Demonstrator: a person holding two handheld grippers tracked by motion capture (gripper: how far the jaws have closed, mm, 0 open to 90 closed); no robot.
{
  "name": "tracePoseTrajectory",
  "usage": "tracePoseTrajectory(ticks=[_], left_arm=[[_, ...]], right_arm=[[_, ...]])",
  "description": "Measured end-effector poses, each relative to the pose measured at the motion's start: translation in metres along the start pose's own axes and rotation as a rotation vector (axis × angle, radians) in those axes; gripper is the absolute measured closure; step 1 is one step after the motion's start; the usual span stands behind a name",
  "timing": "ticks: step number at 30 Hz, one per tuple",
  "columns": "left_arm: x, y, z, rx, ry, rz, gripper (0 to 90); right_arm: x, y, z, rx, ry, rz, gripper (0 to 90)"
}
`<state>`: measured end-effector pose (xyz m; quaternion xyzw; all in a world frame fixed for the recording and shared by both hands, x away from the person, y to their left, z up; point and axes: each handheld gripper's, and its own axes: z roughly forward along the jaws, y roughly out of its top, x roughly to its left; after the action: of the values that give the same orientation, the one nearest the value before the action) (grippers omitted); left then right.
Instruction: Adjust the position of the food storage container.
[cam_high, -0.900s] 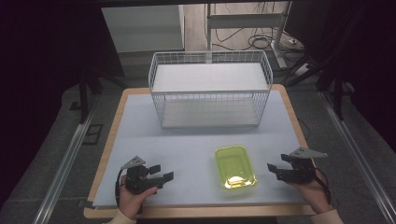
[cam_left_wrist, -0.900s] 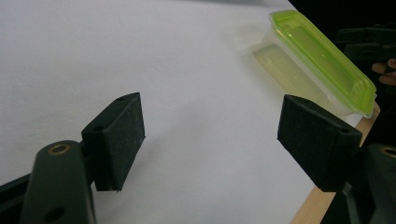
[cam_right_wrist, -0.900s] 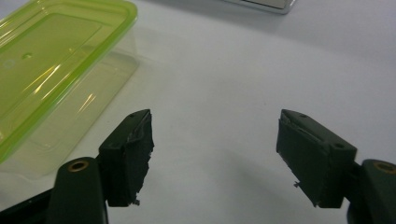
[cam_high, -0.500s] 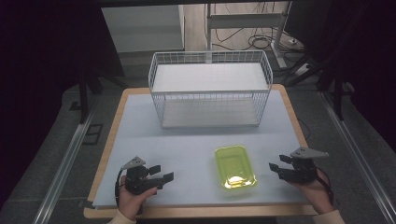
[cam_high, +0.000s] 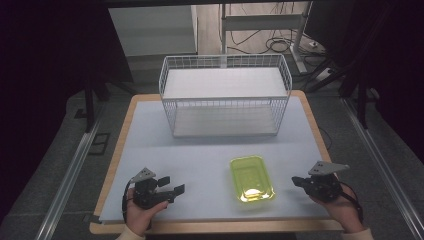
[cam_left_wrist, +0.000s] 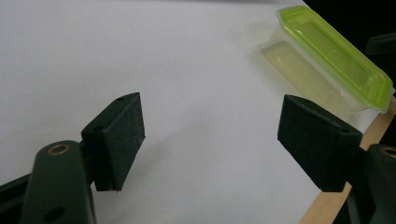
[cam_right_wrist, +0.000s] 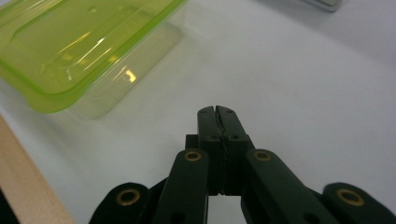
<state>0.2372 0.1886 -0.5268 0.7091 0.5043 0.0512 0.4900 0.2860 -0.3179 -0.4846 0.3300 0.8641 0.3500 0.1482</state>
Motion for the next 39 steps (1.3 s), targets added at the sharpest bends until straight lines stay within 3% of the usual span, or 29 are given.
tracePoseTrajectory(ticks=[14, 28, 39], left_arm=[[0.001, -0.001, 0.002, 0.009, -0.004, 0.007, 22.5], [0.0, -0.001, 0.002, 0.012, -0.006, 0.002, 22.3], [0.001, -0.002, 0.003, 0.014, -0.011, 0.003, 22.3]], right_arm=[[0.033, 0.004, 0.023, 0.094, 0.126, -0.069, 90.0], [0.053, 0.008, 0.037, 0.131, 0.177, -0.133, 90.0], [0.063, 0.011, 0.043, 0.138, 0.203, -0.14, 90.0]])
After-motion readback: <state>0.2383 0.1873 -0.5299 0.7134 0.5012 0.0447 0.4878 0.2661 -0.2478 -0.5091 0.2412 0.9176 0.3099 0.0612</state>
